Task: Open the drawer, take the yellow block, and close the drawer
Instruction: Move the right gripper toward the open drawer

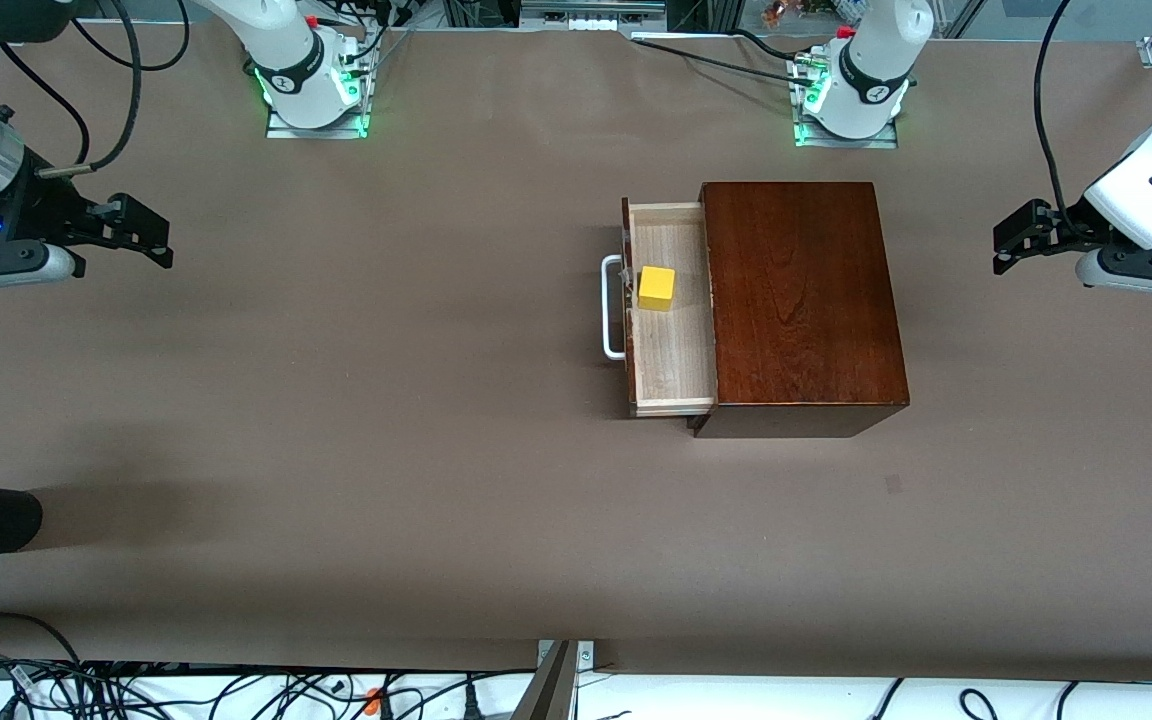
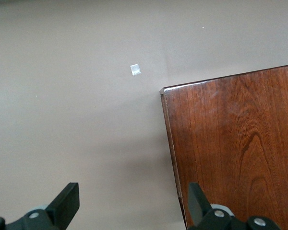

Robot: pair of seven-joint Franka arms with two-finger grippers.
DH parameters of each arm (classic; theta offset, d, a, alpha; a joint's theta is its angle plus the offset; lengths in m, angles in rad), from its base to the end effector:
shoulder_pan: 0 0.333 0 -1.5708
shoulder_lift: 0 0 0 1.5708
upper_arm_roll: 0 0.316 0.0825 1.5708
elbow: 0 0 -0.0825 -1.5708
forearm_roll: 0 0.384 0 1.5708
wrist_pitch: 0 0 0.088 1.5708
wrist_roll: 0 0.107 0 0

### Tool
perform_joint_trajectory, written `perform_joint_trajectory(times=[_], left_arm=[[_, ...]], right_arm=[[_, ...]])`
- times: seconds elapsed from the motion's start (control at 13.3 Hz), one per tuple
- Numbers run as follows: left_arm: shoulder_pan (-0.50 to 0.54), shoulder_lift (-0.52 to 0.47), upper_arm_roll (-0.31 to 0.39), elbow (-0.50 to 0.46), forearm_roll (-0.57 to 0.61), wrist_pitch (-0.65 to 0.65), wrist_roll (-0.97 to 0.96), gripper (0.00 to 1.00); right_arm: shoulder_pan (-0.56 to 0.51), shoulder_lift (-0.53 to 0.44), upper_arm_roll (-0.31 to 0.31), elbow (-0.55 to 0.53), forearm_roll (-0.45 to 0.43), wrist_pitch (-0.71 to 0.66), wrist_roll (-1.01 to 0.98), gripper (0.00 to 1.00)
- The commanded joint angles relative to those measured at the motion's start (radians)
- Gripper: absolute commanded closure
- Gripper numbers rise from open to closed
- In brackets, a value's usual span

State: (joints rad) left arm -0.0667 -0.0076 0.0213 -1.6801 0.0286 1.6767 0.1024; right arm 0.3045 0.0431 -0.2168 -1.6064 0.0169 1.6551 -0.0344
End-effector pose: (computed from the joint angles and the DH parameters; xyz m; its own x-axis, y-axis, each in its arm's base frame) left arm 0.5585 -0.0226 0.5861 0.9887 -0.1502 0.0012 -0.1501 -0.9883 -0.0286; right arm 0.5711 0.0544 0.5913 0.9927 0.1206 0.0069 0.1207 -0.9927 -0.0074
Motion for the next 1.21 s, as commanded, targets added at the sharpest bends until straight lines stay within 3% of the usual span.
perform_joint_trajectory(times=[0.0, 0.45, 0.68, 0.9, 1.13], left_arm=[[-0.004, 0.005, 0.002, 0.023, -0.009, -0.02, 0.006, 0.0], [-0.004, 0.006, 0.002, 0.023, -0.009, -0.02, 0.008, 0.0], [-0.004, 0.008, 0.002, 0.025, -0.009, -0.02, 0.01, 0.0], [-0.001, 0.008, 0.003, 0.025, -0.009, -0.023, 0.013, 0.0], [-0.002, 0.008, 0.002, 0.025, -0.009, -0.023, 0.011, 0.0]], right_arm=[[0.001, 0.012, 0.002, 0.022, -0.009, -0.003, 0.001, 0.0], [0.005, 0.02, 0.008, 0.019, -0.011, -0.014, -0.002, 0.0], [0.04, 0.082, 0.037, 0.013, -0.008, -0.061, -0.012, 0.0], [0.125, 0.083, 0.153, 0.022, 0.0, -0.075, -0.059, 0.0], [0.232, 0.135, 0.273, 0.025, -0.006, 0.058, -0.059, 0.0]])
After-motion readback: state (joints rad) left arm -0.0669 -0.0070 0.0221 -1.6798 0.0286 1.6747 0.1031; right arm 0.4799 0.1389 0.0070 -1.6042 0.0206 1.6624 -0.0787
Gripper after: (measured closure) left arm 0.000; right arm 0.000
